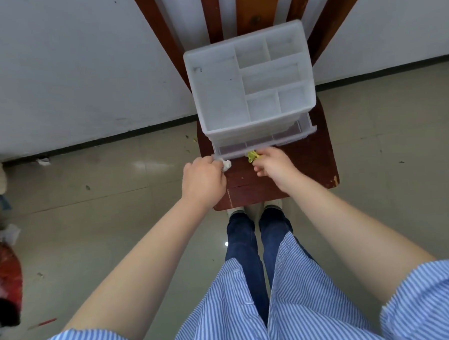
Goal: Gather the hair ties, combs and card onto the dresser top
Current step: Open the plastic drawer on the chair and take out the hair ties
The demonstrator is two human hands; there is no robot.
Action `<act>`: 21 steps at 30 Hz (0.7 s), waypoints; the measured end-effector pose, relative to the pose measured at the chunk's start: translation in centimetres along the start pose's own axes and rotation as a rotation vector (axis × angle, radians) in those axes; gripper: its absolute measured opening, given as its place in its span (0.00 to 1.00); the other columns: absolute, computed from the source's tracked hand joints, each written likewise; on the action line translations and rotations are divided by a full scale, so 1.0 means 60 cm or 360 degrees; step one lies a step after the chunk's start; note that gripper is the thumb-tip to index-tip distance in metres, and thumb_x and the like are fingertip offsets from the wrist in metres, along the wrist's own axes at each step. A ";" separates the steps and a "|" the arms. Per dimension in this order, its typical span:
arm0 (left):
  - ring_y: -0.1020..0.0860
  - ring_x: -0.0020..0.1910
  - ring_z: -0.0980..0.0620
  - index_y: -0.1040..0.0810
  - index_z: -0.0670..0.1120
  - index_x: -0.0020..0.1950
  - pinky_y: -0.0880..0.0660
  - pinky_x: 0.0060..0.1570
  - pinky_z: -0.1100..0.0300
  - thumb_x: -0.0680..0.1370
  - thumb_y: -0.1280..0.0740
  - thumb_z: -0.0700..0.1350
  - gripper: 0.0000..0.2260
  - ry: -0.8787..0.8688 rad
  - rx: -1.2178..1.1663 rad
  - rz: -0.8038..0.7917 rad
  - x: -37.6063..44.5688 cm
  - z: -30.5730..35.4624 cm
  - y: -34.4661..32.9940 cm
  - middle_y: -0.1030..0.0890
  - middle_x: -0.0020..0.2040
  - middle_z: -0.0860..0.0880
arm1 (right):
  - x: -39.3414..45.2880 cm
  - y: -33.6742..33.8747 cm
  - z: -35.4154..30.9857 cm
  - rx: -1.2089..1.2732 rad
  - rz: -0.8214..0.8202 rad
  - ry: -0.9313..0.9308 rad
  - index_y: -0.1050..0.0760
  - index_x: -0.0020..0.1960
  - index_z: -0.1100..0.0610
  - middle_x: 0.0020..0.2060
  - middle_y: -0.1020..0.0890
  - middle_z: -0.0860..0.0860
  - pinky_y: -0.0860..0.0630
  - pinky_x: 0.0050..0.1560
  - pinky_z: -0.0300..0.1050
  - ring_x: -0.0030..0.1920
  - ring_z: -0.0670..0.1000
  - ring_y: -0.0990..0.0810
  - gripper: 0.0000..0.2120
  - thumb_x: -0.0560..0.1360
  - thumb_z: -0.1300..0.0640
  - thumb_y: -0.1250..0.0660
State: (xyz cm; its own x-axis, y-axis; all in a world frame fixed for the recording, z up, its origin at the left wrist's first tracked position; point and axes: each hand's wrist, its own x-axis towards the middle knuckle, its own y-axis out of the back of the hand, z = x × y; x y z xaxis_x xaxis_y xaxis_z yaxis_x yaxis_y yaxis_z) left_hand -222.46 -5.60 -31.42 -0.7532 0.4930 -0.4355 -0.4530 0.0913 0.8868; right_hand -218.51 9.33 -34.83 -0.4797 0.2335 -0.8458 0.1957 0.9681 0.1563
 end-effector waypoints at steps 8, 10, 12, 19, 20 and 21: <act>0.25 0.49 0.39 0.22 0.37 0.43 0.30 0.48 0.51 0.76 0.40 0.44 0.12 0.0219 -0.0117 0.0180 0.022 0.012 0.063 0.19 0.47 0.39 | 0.021 0.002 -0.057 -0.0708 0.0125 0.0180 0.24 0.55 0.68 0.53 0.19 0.65 0.30 0.37 0.43 0.47 0.59 0.22 0.12 0.74 0.66 0.40; 0.24 0.49 0.40 0.22 0.38 0.44 0.30 0.49 0.52 0.77 0.42 0.46 0.13 -0.0020 -0.0034 0.0097 0.031 0.040 0.085 0.19 0.47 0.40 | -0.010 0.027 -0.033 -0.0771 0.0185 0.0124 0.20 0.47 0.65 0.51 0.18 0.64 0.27 0.35 0.41 0.45 0.58 0.21 0.08 0.74 0.65 0.38; 0.24 0.51 0.40 0.22 0.39 0.48 0.29 0.51 0.52 0.79 0.43 0.46 0.13 -0.0316 0.0098 0.0028 0.051 0.078 0.110 0.19 0.49 0.40 | -0.047 0.063 -0.013 -0.0800 0.0326 0.0086 0.19 0.47 0.63 0.50 0.16 0.61 0.23 0.44 0.43 0.49 0.58 0.19 0.08 0.73 0.64 0.36; 0.29 0.60 0.41 0.24 0.43 0.57 0.27 0.52 0.50 0.78 0.41 0.41 0.10 -0.1112 0.0433 -0.0031 0.064 0.300 0.187 0.23 0.57 0.42 | -0.229 0.190 0.028 -0.0572 0.1261 0.0165 0.19 0.51 0.59 0.51 0.19 0.60 0.24 0.49 0.49 0.53 0.62 0.22 0.10 0.74 0.60 0.37; 0.29 0.60 0.41 0.24 0.43 0.57 0.27 0.52 0.51 0.78 0.41 0.40 0.10 -0.1206 0.0492 -0.0042 0.054 0.330 0.194 0.23 0.57 0.42 | -0.255 0.202 0.036 -0.0543 0.1381 0.0156 0.19 0.51 0.59 0.51 0.19 0.60 0.24 0.48 0.49 0.53 0.62 0.22 0.10 0.74 0.61 0.37; 0.29 0.61 0.42 0.24 0.44 0.57 0.27 0.53 0.51 0.78 0.40 0.39 0.11 -0.1316 0.0566 -0.0056 0.036 0.362 0.201 0.23 0.58 0.43 | -0.286 0.213 0.051 -0.0482 0.1495 0.0112 0.19 0.51 0.60 0.50 0.19 0.60 0.24 0.47 0.48 0.53 0.61 0.22 0.10 0.74 0.61 0.37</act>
State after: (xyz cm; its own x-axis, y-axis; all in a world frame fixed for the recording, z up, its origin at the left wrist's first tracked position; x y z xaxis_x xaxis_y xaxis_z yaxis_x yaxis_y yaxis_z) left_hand -219.20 15.39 -18.33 -0.0956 0.9374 -0.3349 -0.1919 0.3128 0.9302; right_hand -205.17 17.42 -19.91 -0.2931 0.9140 -0.2806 0.3005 0.3667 0.8805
